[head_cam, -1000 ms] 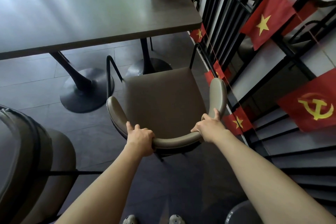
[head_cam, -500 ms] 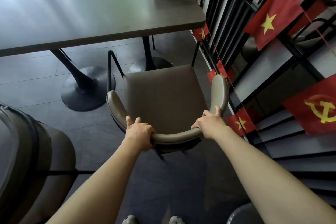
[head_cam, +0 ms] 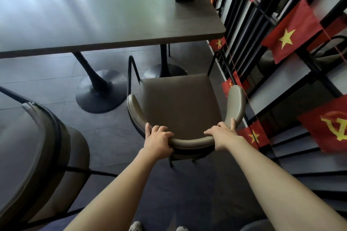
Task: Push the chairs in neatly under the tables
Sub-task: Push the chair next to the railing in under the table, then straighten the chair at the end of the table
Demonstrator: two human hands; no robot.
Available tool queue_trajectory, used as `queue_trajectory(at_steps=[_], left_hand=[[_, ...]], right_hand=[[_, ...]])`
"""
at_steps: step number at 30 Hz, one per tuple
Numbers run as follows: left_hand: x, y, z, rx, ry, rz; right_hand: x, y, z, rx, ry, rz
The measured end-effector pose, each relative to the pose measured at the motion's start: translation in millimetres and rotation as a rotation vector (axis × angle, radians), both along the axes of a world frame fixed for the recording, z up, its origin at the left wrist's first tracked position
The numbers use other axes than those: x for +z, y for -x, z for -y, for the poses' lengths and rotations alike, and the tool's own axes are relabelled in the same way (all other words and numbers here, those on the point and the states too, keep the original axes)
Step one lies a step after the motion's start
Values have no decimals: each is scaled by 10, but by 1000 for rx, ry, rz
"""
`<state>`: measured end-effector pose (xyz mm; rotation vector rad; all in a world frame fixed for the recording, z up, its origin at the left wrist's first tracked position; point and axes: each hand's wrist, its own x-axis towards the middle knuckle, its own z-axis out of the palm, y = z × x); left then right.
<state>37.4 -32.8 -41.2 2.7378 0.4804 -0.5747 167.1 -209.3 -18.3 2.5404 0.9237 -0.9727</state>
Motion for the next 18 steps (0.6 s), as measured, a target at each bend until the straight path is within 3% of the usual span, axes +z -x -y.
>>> queue_trajectory(at_steps=[3, 7, 13, 18], left_hand=[[135, 98, -30, 130, 174, 115], [374, 304, -160, 387, 326, 282], [658, 1009, -655, 646, 224, 377], [724, 1897, -1258, 822, 137, 345]], right_hand=[[154, 164, -125, -124, -104, -127], [337, 393, -514, -175, -314, -131], [669, 1031, -1277, -98, -477, -186], [780, 1743, -1964, 56, -480, -179]])
